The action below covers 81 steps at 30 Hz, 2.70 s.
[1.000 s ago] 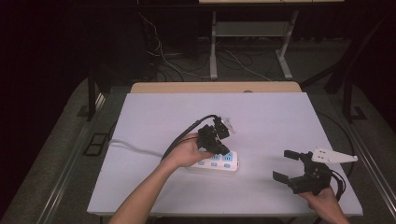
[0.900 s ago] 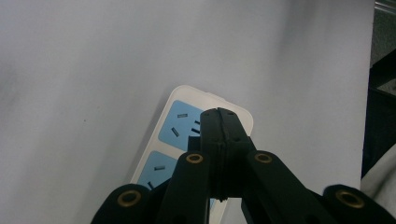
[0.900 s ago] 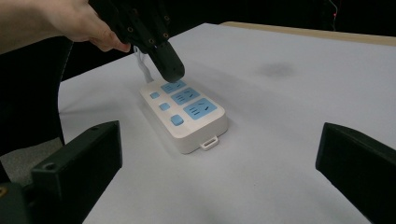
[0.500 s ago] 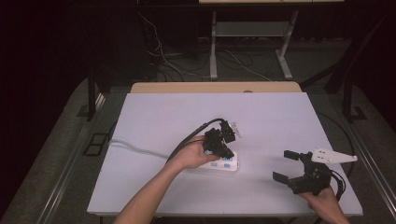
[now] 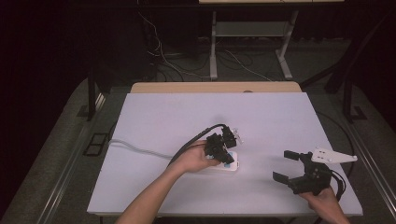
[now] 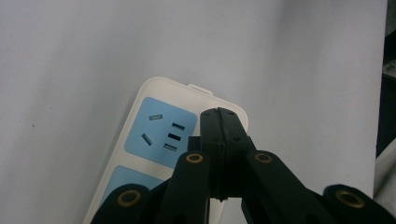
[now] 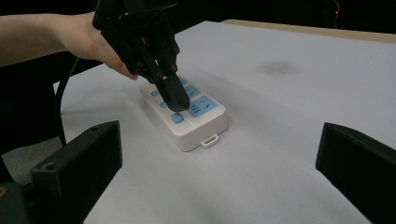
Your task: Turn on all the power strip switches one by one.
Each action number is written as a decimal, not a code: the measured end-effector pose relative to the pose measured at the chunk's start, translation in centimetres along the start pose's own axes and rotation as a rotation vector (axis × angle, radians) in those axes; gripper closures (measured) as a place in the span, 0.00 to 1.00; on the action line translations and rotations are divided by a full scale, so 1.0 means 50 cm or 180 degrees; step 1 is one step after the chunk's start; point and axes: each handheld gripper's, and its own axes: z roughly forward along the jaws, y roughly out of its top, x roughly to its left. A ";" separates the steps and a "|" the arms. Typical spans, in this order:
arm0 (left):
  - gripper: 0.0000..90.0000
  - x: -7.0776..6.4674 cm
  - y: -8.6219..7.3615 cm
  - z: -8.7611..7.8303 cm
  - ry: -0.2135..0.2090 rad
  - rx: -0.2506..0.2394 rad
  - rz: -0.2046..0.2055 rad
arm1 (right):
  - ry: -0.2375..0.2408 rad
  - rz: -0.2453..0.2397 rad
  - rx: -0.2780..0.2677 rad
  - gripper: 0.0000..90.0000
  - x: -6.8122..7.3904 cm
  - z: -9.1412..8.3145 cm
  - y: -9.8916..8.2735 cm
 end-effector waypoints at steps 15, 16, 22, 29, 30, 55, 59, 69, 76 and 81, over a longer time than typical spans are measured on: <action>1.00 0.000 -0.009 0.011 -0.0046 -0.0025 -0.0055 | 0.0006 -0.0002 0.0011 0.00 0.000 0.001 0.000; 1.00 0.000 -0.009 0.011 -0.0048 -0.0019 -0.0052 | 0.0005 -0.0003 0.0010 0.01 0.000 0.000 0.000; 1.00 0.001 -0.012 0.013 -0.0061 -0.0021 -0.0065 | 0.0000 0.0000 0.0001 0.00 0.000 -0.002 0.000; 1.00 -0.002 -0.007 0.024 -0.0096 -0.0055 -0.0064 | -0.0003 -0.0013 0.0007 0.01 0.002 -0.002 0.000; 1.00 -0.003 -0.004 0.024 -0.0073 -0.0014 -0.0038 | -0.0004 -0.0015 0.0004 0.01 0.003 -0.002 0.001; 1.00 0.007 -0.030 0.024 -0.0193 -0.0260 -0.0154 | -0.0007 -0.0013 0.0010 0.01 0.002 -0.004 -0.001; 1.00 0.006 -0.028 0.023 -0.0197 -0.0249 -0.0158 | -0.0002 -0.0004 0.0018 0.00 0.000 -0.002 -0.001; 0.99 0.007 -0.026 -0.001 -0.0086 -0.0337 -0.0145 | -0.0006 0.0004 0.0016 0.00 -0.003 -0.003 -0.001; 0.99 0.012 -0.028 -0.034 -0.0001 -0.0424 -0.0189 | -0.0009 0.0002 0.0033 0.00 -0.002 -0.002 -0.002; 0.95 0.018 -0.032 -0.057 0.0065 -0.0536 -0.0259 | -0.0006 0.0005 0.0035 0.00 -0.002 -0.001 -0.002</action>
